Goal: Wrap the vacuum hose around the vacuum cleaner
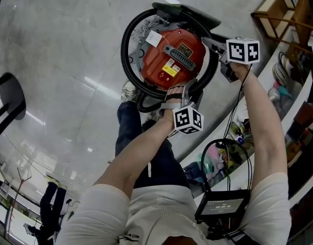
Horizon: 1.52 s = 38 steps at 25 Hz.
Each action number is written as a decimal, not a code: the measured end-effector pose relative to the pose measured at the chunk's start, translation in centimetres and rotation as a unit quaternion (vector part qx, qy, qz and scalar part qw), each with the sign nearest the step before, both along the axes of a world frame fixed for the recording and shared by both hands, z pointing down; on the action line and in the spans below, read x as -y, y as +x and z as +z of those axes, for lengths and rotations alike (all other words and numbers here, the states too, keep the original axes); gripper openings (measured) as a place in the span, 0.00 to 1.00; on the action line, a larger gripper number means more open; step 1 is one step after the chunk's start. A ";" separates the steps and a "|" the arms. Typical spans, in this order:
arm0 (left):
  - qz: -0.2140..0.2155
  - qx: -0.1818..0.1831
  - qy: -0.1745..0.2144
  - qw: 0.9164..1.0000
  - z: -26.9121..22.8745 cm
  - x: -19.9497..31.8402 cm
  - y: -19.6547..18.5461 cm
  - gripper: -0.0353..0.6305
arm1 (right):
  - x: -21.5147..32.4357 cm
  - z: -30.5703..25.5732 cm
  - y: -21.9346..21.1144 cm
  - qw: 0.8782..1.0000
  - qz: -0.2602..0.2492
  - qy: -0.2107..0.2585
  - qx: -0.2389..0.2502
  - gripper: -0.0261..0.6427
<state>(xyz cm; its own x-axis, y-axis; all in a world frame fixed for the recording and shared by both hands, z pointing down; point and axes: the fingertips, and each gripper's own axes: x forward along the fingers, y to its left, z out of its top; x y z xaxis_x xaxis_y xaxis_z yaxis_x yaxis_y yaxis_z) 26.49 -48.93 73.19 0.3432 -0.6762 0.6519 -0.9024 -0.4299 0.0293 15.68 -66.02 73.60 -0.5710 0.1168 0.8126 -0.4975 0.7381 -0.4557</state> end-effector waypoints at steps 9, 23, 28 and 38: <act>-0.004 -0.002 -0.046 0.999 2.2 -1.0 0.7 0.31 | -0.5 2.0 1.3 0.999 -0.018 -0.001 -0.039 0.31; -0.012 -0.023 -0.062 0.998 2.4 -2.4 1.0 0.31 | -0.5 3.5 4.0 0.998 0.012 0.010 -0.057 0.32; -0.020 -0.023 -0.063 0.998 2.7 -2.2 0.0 0.31 | -0.5 3.2 4.1 0.998 0.017 0.019 -0.050 0.32; -0.041 -0.011 -0.058 0.997 1.2 -3.6 -2.3 0.31 | -1.4 -0.7 6.9 0.990 0.007 0.123 -0.073 0.32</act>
<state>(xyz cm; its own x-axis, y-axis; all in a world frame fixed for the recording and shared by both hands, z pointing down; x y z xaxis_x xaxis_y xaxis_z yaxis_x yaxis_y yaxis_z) 24.24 -45.33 74.35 0.3045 -0.6230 0.7205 -0.9333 -0.3464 0.0948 22.57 -64.66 72.94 -0.4449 -0.1019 0.8898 -0.5558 0.8105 -0.1851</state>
